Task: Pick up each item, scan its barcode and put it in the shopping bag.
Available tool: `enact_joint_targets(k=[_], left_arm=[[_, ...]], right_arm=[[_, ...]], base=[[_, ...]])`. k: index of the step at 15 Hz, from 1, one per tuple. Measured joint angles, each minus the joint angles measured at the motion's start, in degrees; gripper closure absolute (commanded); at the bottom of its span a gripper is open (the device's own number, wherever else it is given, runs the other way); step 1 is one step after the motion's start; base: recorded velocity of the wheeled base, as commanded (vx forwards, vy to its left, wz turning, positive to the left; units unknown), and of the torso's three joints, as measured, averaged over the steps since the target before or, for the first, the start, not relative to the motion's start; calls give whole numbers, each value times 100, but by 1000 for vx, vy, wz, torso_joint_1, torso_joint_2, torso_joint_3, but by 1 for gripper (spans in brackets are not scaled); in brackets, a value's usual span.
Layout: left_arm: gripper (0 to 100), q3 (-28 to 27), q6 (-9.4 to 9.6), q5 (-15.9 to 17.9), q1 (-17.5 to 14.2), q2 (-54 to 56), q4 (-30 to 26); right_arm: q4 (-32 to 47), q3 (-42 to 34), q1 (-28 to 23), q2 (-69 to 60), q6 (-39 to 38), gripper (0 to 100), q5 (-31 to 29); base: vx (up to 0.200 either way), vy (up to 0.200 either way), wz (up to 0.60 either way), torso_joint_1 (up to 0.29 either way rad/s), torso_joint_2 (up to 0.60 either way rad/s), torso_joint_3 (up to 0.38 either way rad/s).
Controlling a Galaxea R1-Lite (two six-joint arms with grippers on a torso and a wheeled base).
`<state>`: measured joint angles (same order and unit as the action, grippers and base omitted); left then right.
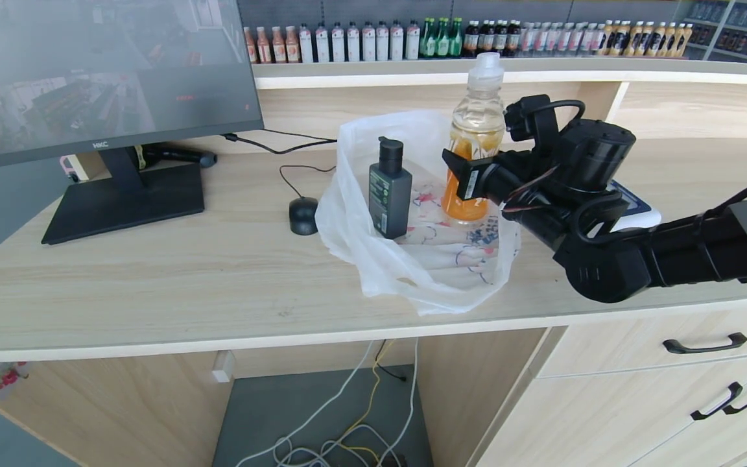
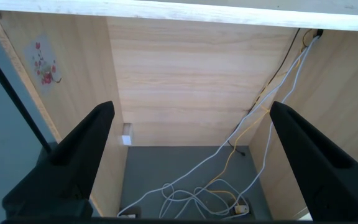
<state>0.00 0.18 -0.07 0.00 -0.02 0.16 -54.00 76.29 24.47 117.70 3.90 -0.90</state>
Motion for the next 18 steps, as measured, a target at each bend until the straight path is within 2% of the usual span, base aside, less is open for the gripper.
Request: enact_joint_targets(k=[4,5,15,18], left_arm=[[0,0,-2,0,0,0,0],[0,0,0,0,0,0,0],[0,0,-2,0,0,0,0],[0,0,0,0,0,0,2]], right_arm=[[-90,-223,44,-15,4,100,-5],[-90,-243,44,-20,4,0,-7],[-213,-429,15,-413,-5,0,4],[-218,-923,39,-1007,-5,0,-13]], base=[[0,0,0,0,0,0],[0,0,0,0,0,0],[0,0,0,0,0,0],[0,0,0,0,0,0]])
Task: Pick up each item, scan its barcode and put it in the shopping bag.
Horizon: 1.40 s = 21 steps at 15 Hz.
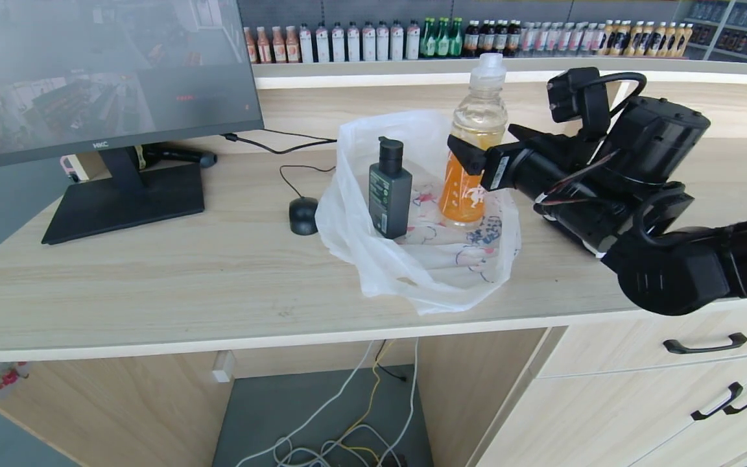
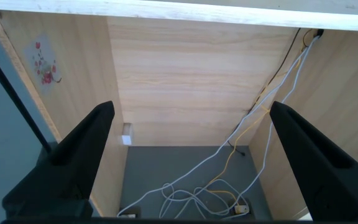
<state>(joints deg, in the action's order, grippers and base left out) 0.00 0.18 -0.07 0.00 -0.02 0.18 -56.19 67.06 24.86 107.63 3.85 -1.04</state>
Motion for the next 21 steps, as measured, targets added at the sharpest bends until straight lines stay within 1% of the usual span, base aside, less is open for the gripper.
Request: enact_joint_targets(k=[2,5,7,8,10,13,18,20,21], left_arm=[[0,0,0,2,0,0,-2],[0,0,0,0,0,0,-2],[0,0,0,0,0,0,-2],[0,0,0,0,0,0,-2],[0,0,0,0,0,0,-2],[0,0,0,0,0,0,-2],[0,0,0,0,0,0,-2],[0,0,2,-2,0,0,-2],[0,0,9,0,0,0,-2]], right_arm=[[-68,-708,16,-590,-55,0,-68],[-460,-2260,26,-1668,-132,0,-321],[-578,-3305,30,-2577,-154,0,-400],[-553,-3752,30,-3073,-162,0,-421],[-257,-4469,30,-3989,-200,0,-440],[736,-5263,55,-5369,-334,0,-444],[3389,-5951,79,-7734,-472,0,-443],[4141,-6179,79,-8503,-516,0,-443],[4278,-6329,72,-8782,-519,0,-443]], base=[[0,0,0,0,0,0],[0,0,0,0,0,0],[0,0,0,0,0,0],[0,0,0,0,0,0],[0,0,0,0,0,0],[0,0,0,0,0,0],[0,0,0,0,0,0],[0,0,0,0,0,0],[0,0,0,0,0,0]])
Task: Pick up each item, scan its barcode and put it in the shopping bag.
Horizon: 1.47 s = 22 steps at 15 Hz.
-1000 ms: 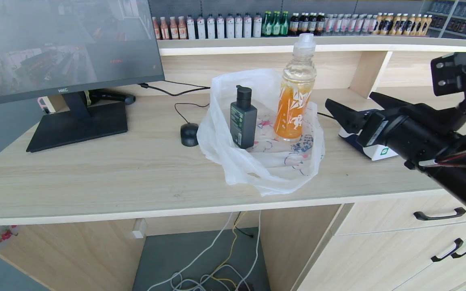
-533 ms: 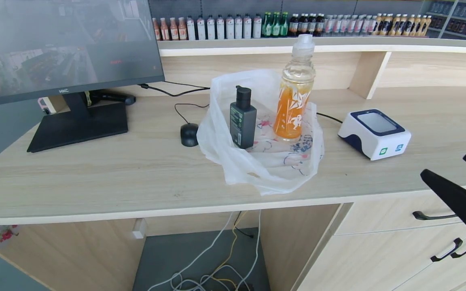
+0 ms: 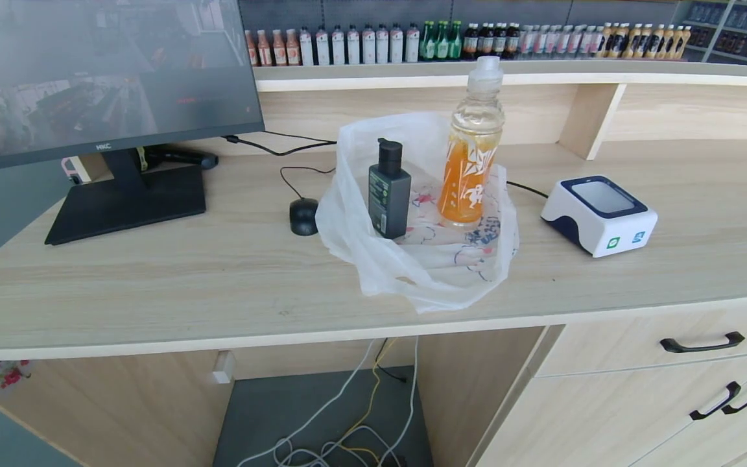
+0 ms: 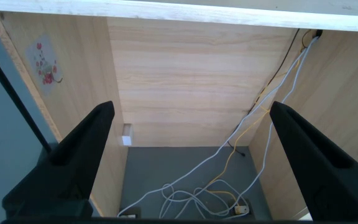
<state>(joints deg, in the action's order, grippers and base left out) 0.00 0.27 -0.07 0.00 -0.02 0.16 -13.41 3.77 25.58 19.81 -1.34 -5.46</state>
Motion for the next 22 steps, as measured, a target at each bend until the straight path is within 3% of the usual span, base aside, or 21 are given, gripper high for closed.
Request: enact_joint_targets(k=[6,9,10,14,20,22], left_arm=[[0,0,-2,0,0,0,0],[0,0,5,0,0,0,-2],[0,0,6,0,0,0,0],[0,0,9,0,2,0,0],[0,0,0,0,0,0,0],[0,0,0,0,0,0,0]], right_arm=[[1169,-352,-20,-1104,254,0,68],[1319,-356,-179,-1408,336,0,177],[1319,-356,-384,-1395,306,0,177],[1328,-363,-2092,-1211,278,0,216],[1343,-372,-2137,-1493,232,0,235],[1343,-367,-2378,-1563,221,0,234]], base=[[0,0,0,0,0,0],[0,0,0,0,0,0],[0,0,0,0,0,0],[0,0,0,0,0,0],[0,0,0,0,0,0],[0,0,0,0,0,0]])
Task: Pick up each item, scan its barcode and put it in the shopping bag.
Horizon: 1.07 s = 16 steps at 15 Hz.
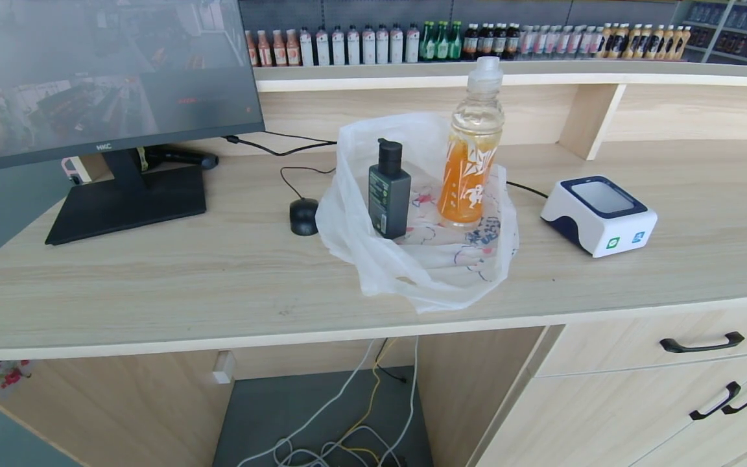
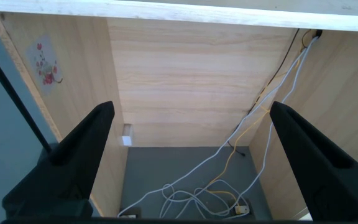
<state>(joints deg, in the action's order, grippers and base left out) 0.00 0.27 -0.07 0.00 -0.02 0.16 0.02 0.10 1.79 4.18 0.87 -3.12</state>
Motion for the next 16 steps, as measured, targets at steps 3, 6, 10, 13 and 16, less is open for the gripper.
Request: enact_joint_targets(k=[3,6,10,13,16], left_arm=[[0,0,0,0,0,0,-2],[0,0,-16,0,0,0,-2],[0,0,-2,0,0,0,0],[0,0,-13,0,0,0,0],[0,0,-17,0,5,0,-5]], right_arm=[[2,4,-215,-182,39,0,-2],[7,6,-155,-369,-91,0,-2],[9,4,-144,-418,-91,0,-2],[9,1,-146,-421,-94,0,-5],[-2,0,-150,-423,-89,0,-2]], base=[[0,0,0,0,0,0],[-200,0,0,4,2,2],[-100,0,0,6,1,0],[0,-67,0,6,2,1],[0,-200,0,-2,1,7]])
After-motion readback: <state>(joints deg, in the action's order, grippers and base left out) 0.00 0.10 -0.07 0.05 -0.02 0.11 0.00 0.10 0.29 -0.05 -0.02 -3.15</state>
